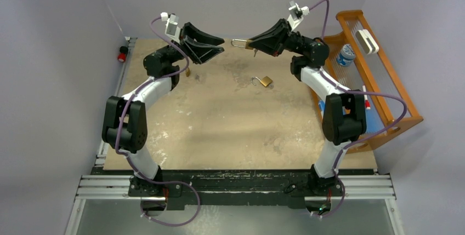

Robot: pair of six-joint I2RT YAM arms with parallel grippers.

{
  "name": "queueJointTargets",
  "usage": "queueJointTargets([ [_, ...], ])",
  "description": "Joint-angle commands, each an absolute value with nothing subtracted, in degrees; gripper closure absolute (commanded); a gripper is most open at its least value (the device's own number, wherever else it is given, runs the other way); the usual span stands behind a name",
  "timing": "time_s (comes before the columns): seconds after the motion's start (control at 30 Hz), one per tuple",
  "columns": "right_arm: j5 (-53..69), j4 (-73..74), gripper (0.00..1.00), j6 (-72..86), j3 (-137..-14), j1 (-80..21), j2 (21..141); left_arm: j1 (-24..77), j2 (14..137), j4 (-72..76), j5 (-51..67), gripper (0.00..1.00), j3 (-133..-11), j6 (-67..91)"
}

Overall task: Lock with the key
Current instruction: Lock the lock.

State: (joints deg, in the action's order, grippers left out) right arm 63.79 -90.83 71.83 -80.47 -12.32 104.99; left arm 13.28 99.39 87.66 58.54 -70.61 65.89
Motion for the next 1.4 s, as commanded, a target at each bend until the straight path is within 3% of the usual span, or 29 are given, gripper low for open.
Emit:
queueJointTargets([
  [0.0,61.79,-101.53,1.00,72.45,-83.06,-12.97,103.88,13.58,96.05,92.20,58.37,0.53,-71.95,62.64],
  [0.1,61.92,-100.78,1.00,71.79,-83.13,-13.40,103.80,14.28,96.04,91.55,58.44,0.42,-72.26,62.08],
  [0.23,62.18,-99.12,1.00,70.05,-83.40,-14.35,103.68,16.07,96.07,87.43,58.58,0.37,-72.60,59.02],
  [0.5,62.31,-97.87,1.00,68.96,-83.53,-15.78,103.43,18.13,94.92,77.18,57.98,0.39,-72.91,50.42],
  [0.53,62.39,-97.72,1.00,68.76,-83.50,-15.96,103.35,18.30,94.53,75.68,58.04,0.46,-72.94,49.20],
  [0.63,62.48,-97.27,1.00,68.41,-83.31,-16.38,103.25,18.54,93.85,71.70,57.46,0.99,-73.27,46.23],
  [0.77,63.21,-96.62,1.00,68.27,-83.06,-16.44,103.00,18.48,92.66,72.20,56.85,1.00,-71.99,45.08],
  [0.8,63.82,-95.85,0.91,67.78,-82.93,-16.34,102.81,18.35,92.26,71.56,56.74,1.00,-71.91,44.56],
  [0.9,63.54,-94.29,0.35,65.65,-80.76,-14.71,101.08,17.45,90.74,68.33,56.16,1.00,-71.73,42.14],
  [0.93,63.02,-94.19,0.22,64.96,-79.76,-13.78,100.24,16.98,90.07,67.18,55.99,1.00,-71.61,40.95],
  [0.97,62.42,-94.14,0.17,64.34,-78.47,-12.57,99.45,16.70,89.44,65.80,55.95,1.00,-71.38,39.78],
  [1.17,59.80,-88.87,0.01,55.89,-73.87,-10.72,94.27,16.35,87.14,59.78,56.12,1.00,-71.14,34.42],
  [1.37,51.96,-86.79,0.01,49.51,-67.38,-10.73,89.82,16.35,86.18,56.86,57.19,1.00,-71.40,32.21],
])
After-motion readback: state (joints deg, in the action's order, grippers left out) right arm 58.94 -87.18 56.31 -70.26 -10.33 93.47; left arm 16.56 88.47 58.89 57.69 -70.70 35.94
